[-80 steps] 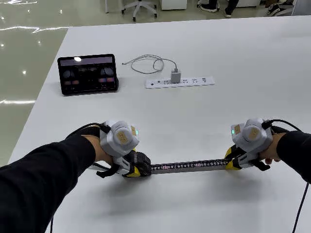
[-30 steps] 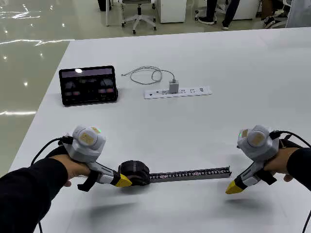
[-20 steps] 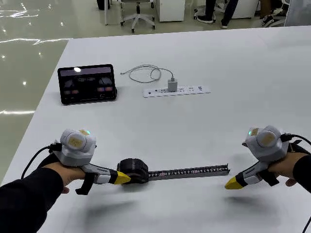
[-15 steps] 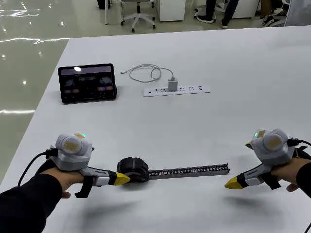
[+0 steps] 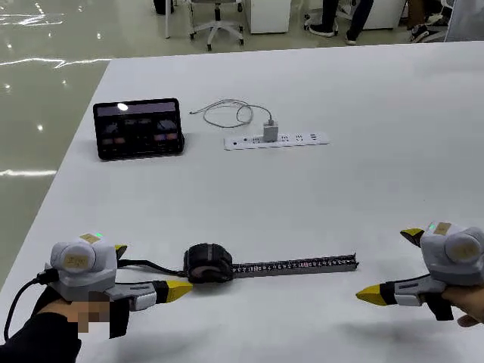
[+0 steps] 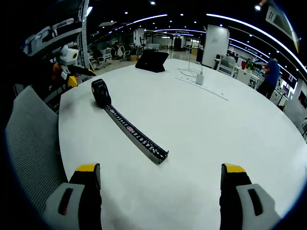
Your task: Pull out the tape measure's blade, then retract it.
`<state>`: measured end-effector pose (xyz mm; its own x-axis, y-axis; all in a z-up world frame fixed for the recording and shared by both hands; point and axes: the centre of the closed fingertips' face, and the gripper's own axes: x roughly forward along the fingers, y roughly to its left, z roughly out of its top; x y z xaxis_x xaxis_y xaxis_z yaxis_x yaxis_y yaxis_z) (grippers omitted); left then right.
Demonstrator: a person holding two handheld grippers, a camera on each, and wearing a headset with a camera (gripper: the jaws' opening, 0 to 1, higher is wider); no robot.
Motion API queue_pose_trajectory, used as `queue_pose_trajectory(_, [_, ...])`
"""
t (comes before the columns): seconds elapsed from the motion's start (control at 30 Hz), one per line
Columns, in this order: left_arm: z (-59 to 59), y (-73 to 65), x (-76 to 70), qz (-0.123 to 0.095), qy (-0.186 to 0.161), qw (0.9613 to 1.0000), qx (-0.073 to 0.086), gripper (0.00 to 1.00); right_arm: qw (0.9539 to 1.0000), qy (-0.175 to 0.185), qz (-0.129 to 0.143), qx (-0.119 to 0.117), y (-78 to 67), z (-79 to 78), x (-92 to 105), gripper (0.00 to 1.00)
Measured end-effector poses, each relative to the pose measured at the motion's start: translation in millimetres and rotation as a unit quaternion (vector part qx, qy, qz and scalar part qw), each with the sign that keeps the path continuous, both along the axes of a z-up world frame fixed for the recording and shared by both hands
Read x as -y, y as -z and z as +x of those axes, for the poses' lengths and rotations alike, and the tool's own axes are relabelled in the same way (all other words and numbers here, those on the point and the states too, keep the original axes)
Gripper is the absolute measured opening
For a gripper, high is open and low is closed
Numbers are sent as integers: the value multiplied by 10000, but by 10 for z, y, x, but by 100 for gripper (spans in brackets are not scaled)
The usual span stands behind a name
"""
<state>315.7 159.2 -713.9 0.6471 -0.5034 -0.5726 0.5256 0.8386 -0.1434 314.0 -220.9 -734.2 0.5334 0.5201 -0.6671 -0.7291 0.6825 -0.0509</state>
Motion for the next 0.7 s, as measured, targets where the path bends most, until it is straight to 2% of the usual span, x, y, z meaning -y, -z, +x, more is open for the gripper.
queue_pose_trajectory(0.03, [-28,-15,5,-50,-6,10000,-10,100,10000,28,30,45,-27,-19,3,100])
queue_pose_trajectory(0.1, [-89,-21,-10,69,8,10000,70,100,9997,130,175,121,-73,-40,44,100])
queue_pose_trajectory(0.17, [-132,-11,-3,52,9,9999,96,100,9994,194,228,173,-129,-92,59,100])
queue_pose_trajectory(0.23, [-212,-31,17,125,69,9996,234,100,9992,206,258,213,-177,-184,60,100])
queue_pose_trajectory(0.4, [-357,-13,27,159,172,9995,213,100,9989,237,310,240,-199,-295,144,100])
queue_pose_trajectory(0.5, [-397,-24,-17,157,100,9996,195,100,9985,311,383,251,-217,-349,203,100])
queue_pose_trajectory(0.7, [-386,-50,-126,125,-42,9997,228,100,9988,308,295,261,-228,-498,291,100])
